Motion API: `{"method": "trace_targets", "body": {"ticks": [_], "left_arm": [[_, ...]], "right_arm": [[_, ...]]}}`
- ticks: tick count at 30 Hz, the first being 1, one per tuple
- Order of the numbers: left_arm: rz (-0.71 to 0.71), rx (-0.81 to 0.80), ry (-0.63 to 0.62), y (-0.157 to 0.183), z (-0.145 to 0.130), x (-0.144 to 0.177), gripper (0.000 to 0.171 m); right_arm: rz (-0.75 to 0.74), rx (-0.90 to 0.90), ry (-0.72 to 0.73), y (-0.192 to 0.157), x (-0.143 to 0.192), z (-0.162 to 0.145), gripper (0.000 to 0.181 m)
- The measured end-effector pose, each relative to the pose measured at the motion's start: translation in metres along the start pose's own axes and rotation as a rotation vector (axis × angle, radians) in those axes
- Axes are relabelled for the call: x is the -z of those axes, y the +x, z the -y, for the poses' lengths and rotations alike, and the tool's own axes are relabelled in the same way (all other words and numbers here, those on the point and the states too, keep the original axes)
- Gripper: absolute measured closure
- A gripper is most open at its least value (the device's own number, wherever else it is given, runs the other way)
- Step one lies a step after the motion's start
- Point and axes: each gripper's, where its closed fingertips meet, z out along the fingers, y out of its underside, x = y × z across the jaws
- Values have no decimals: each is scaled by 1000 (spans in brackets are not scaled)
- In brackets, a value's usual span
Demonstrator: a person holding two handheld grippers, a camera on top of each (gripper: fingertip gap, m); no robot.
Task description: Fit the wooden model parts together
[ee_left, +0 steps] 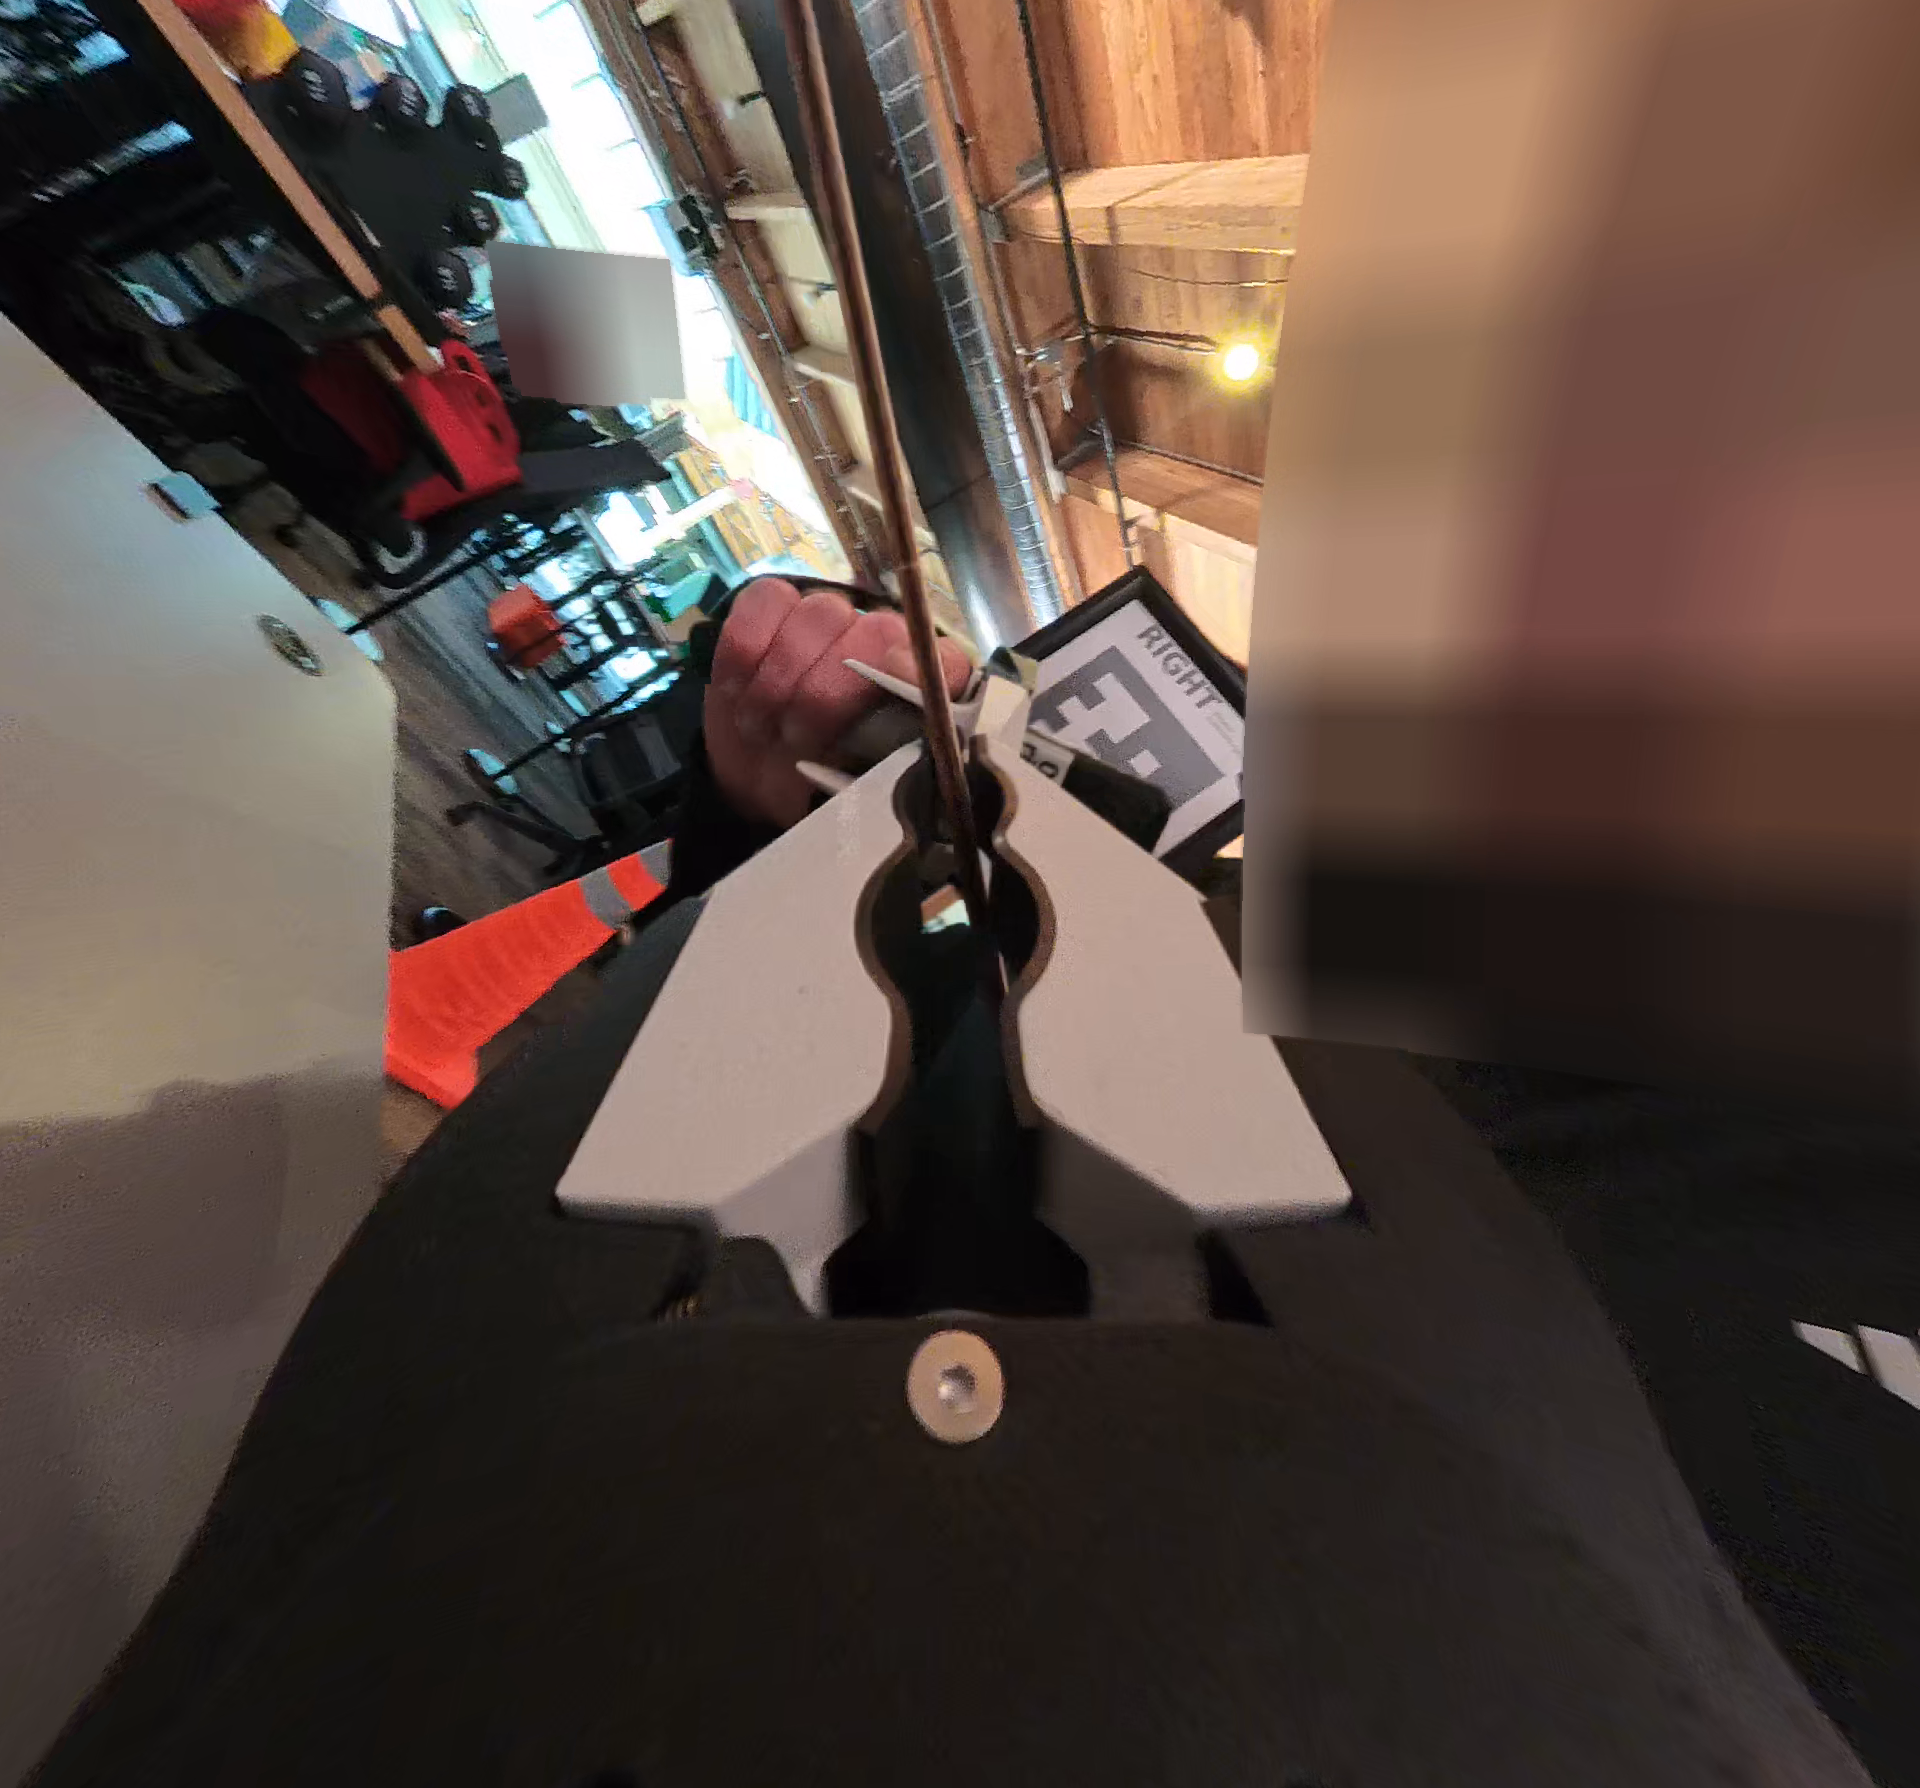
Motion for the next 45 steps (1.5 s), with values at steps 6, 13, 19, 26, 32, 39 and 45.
{"method": "trace_targets", "body": {"ticks": [6,13,19,26,32,39,45], "left_arm": [[174,-99,-5,-18,2,0,167],[212,-87,-17,-27,-1,0,165],[223,-47,30,-35,9,8,171],[262,-76,45,-40,12,10,171],[283,-106,27,-46,11,7,171],[321,-111,27,-55,12,12,171],[341,-104,43,-60,12,15,171]], "right_arm": [[37,-386,67,-6,1,-18,158],[-39,-459,75,-11,3,-21,153],[-86,-214,-104,-12,9,-40,146],[39,-1002,118,-3,6,-49,161],[93,-1363,190,-13,-10,-64,171],[151,-1600,258,-14,-14,-72,176],[175,-1651,291,-14,-16,-75,176]]}}
